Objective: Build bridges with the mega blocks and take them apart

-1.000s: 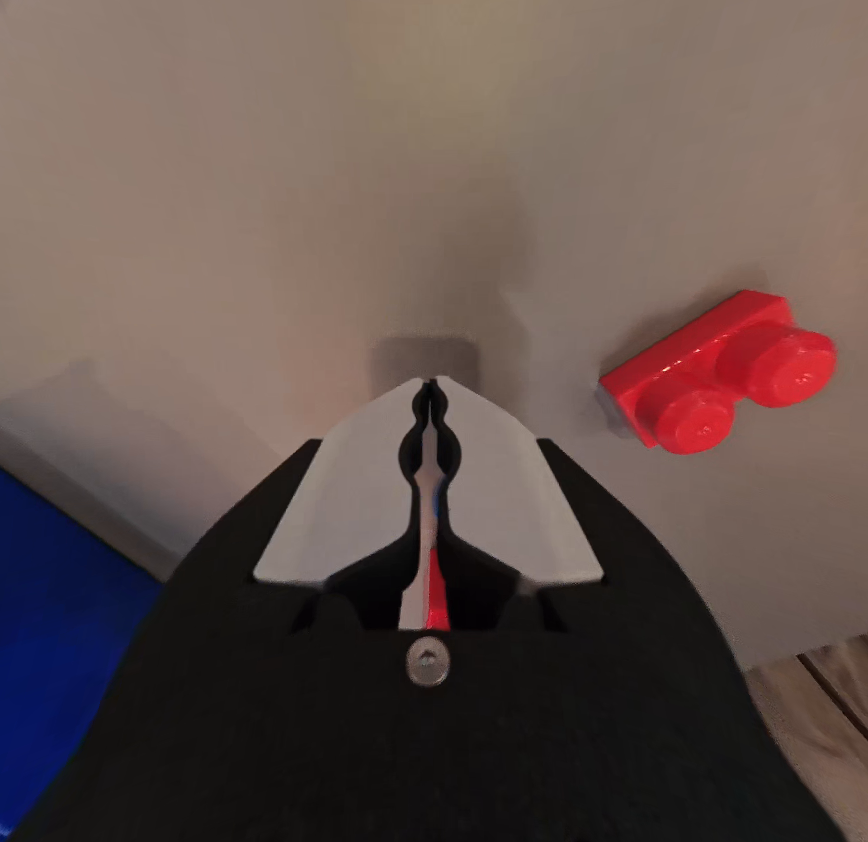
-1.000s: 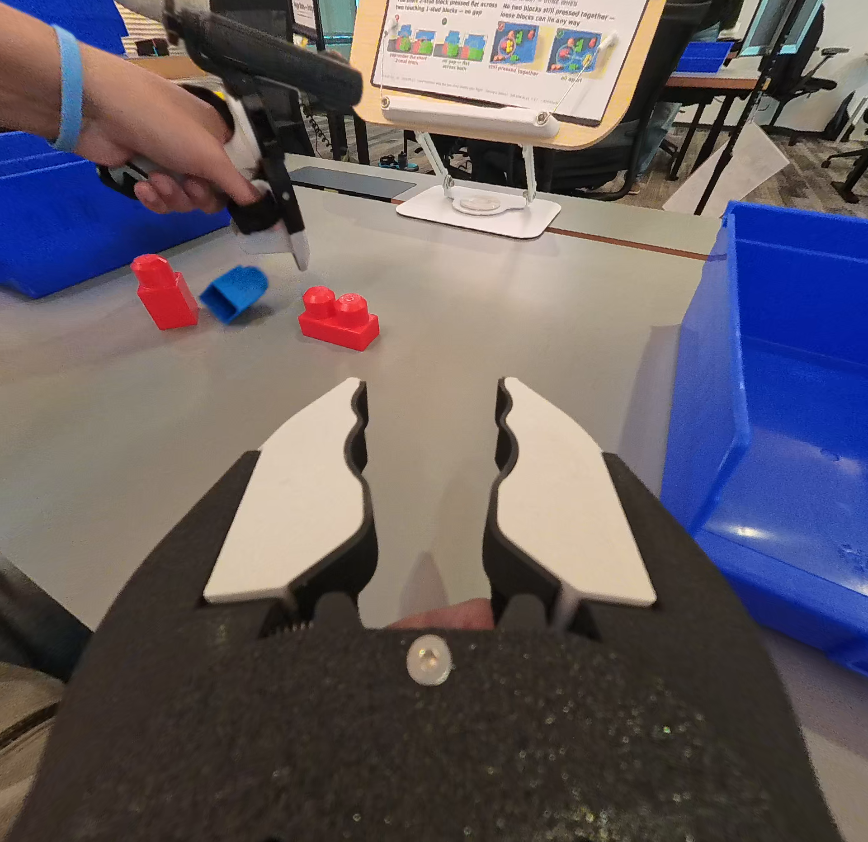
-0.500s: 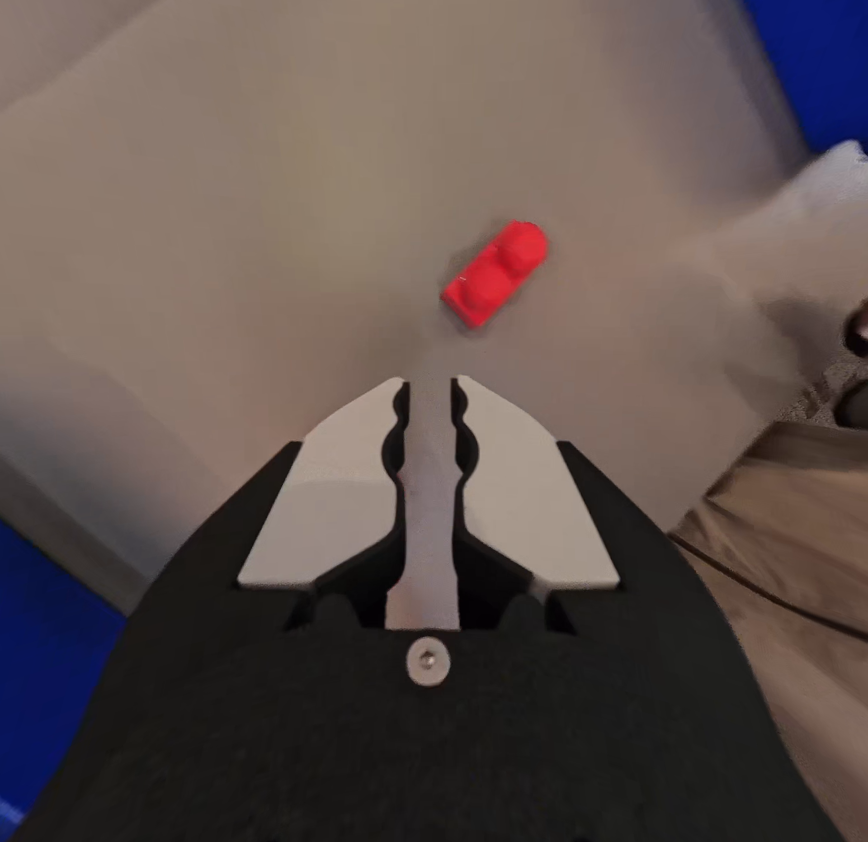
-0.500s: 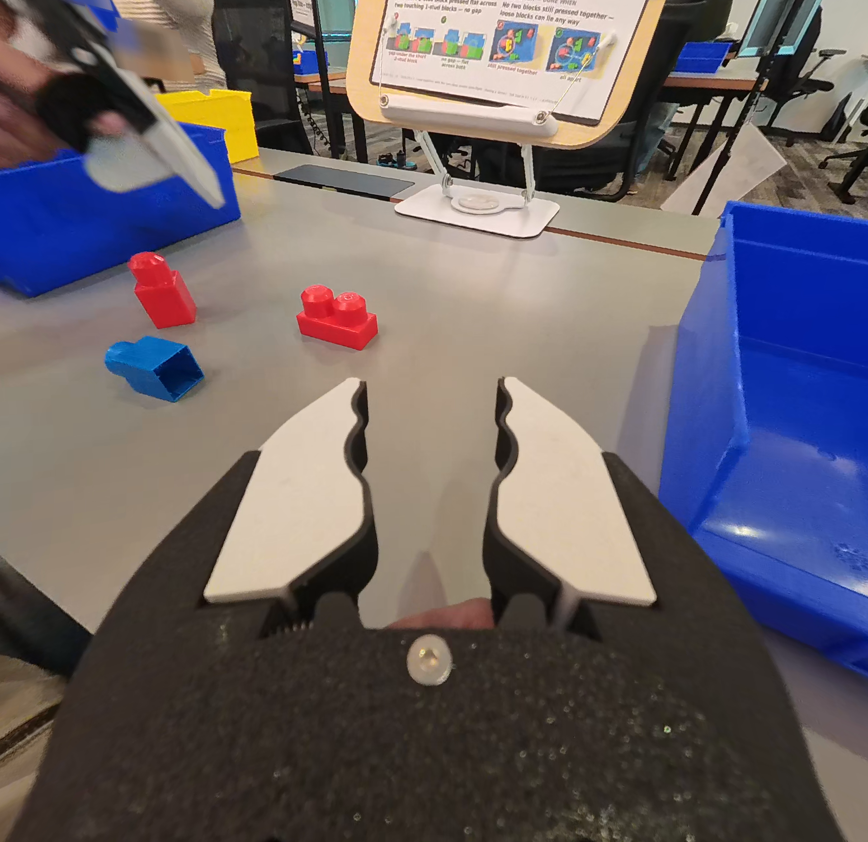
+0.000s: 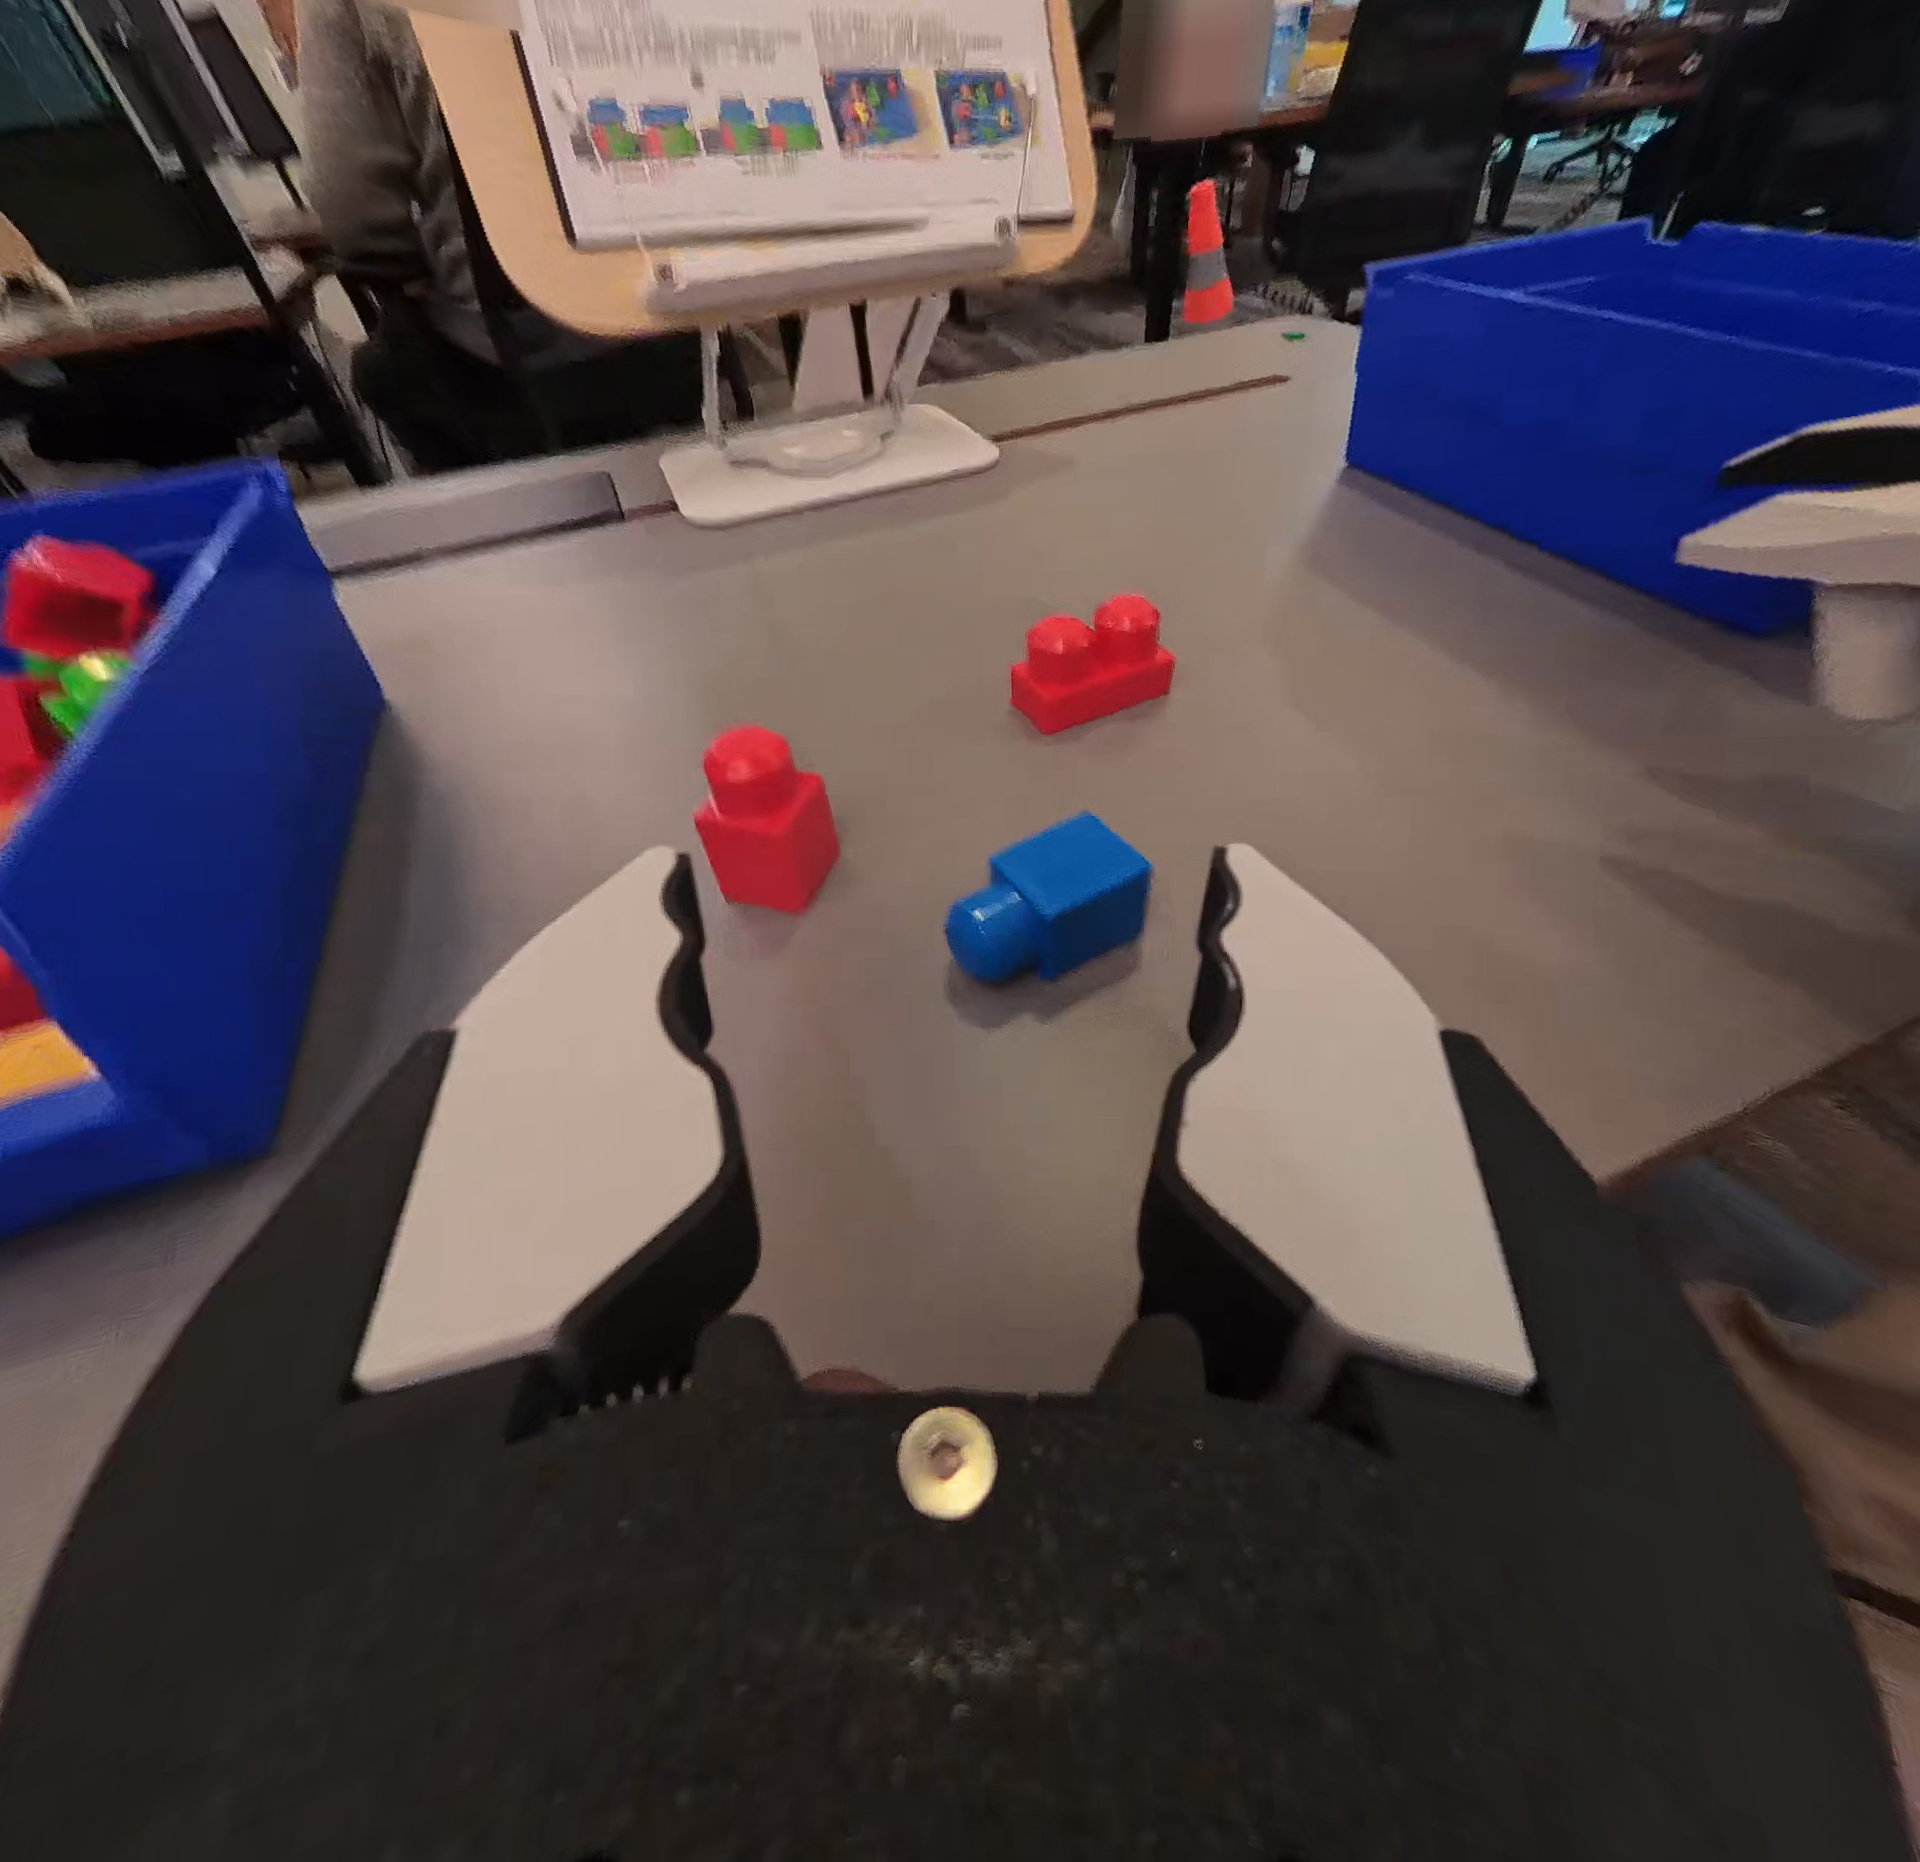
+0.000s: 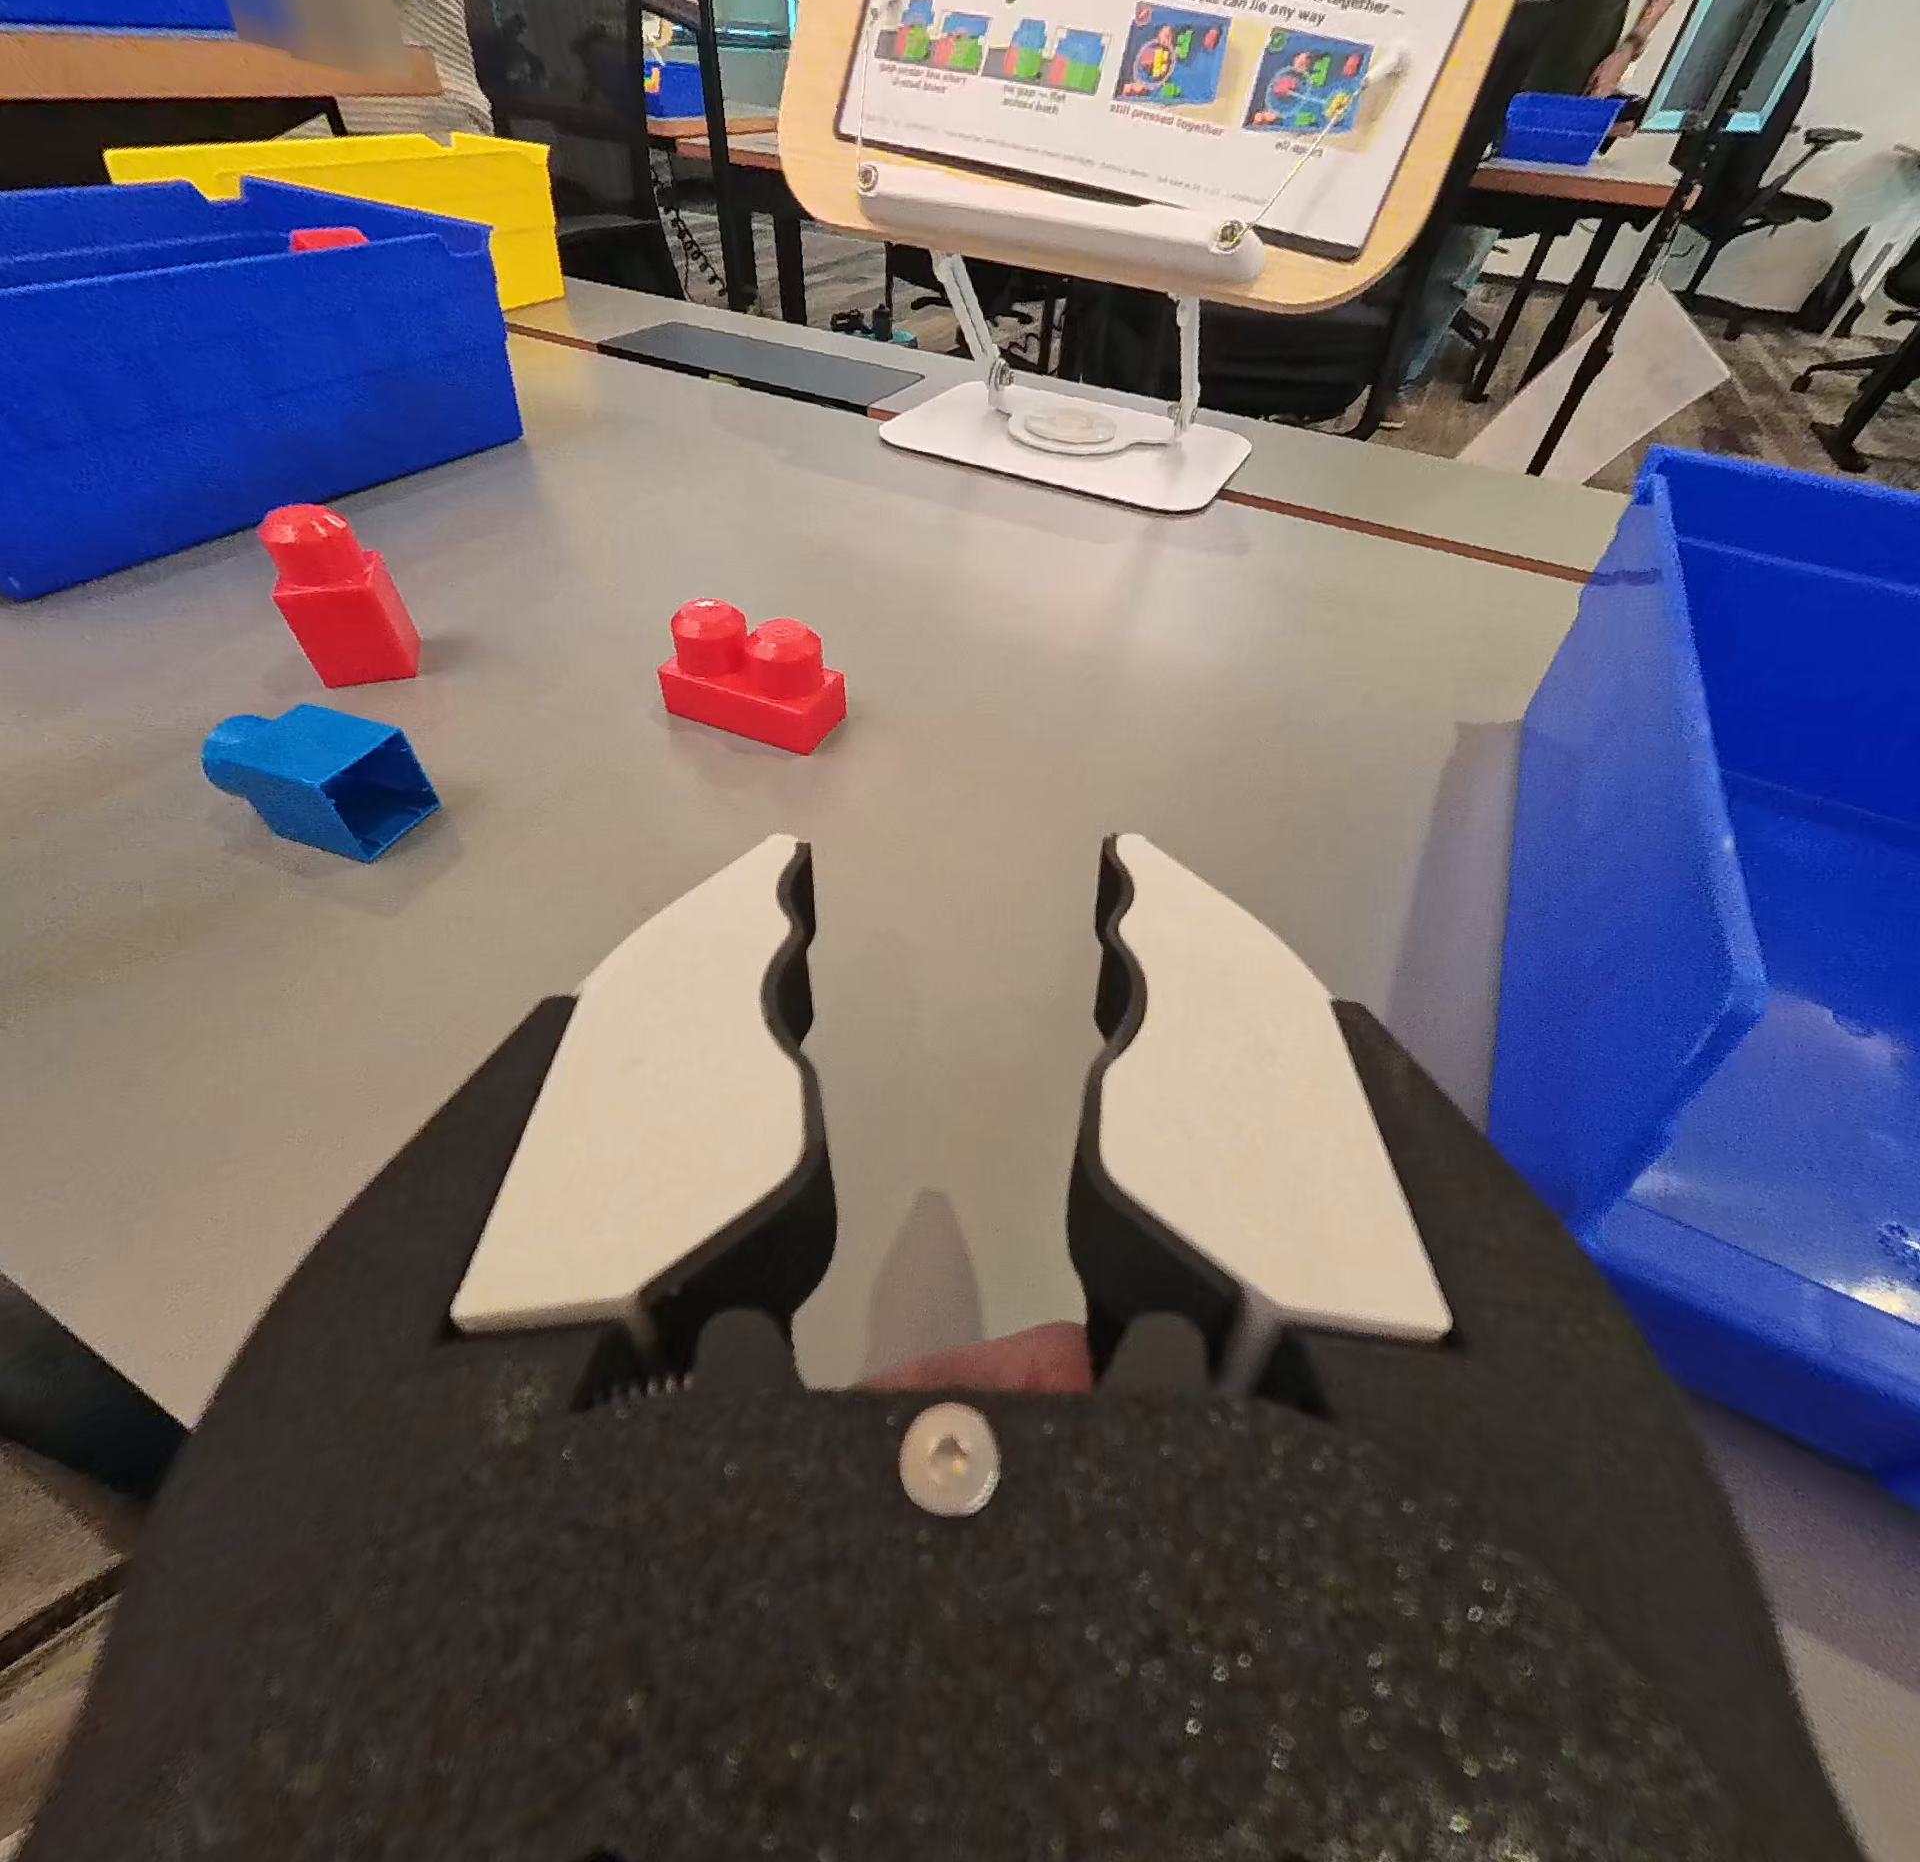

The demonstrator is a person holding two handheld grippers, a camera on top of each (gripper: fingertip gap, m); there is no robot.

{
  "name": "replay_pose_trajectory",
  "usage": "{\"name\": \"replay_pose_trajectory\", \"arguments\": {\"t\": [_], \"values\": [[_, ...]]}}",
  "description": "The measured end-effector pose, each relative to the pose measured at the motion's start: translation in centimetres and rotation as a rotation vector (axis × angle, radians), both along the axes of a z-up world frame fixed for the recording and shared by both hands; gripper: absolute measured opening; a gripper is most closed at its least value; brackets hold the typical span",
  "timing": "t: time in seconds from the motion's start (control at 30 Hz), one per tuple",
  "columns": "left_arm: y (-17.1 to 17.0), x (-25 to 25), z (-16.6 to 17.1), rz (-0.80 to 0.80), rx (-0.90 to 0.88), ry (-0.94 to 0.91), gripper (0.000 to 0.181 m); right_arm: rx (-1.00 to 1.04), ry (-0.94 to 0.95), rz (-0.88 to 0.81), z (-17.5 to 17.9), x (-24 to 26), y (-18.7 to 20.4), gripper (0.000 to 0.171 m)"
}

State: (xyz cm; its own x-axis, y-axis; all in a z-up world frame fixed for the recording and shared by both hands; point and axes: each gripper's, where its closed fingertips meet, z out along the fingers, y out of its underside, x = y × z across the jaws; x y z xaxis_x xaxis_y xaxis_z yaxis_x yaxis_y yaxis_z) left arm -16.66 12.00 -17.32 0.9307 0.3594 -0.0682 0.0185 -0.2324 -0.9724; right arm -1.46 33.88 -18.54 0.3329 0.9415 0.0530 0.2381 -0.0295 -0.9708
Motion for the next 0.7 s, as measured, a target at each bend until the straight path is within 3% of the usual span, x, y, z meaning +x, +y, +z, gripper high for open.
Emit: {"name": "replay_pose_trajectory", "arguments": {"t": [0.13,0.3,0.5,0.7], "values": [[-0.6,1.9,-1.7,-0.051,-0.051,-0.075,0.091,0.014,-0.009,-0.004,0.0,-0.1,-0.1,0.052],[-1.0,1.5,-2.5,-0.156,-0.147,-0.022,0.086,0.028,-0.019,-0.009,-0.1,-0.1,-0.3,0.052],[0.1,0.5,-5.8,-0.439,-0.442,0.121,0.084,0.038,-0.03,-0.001,-0.2,-0.4,-0.6,0.052],[2.6,0.4,-8.7,-0.702,-0.651,0.064,0.073,0.037,-0.032,-0.007,-0.2,-0.3,-0.3,0.052]]}}
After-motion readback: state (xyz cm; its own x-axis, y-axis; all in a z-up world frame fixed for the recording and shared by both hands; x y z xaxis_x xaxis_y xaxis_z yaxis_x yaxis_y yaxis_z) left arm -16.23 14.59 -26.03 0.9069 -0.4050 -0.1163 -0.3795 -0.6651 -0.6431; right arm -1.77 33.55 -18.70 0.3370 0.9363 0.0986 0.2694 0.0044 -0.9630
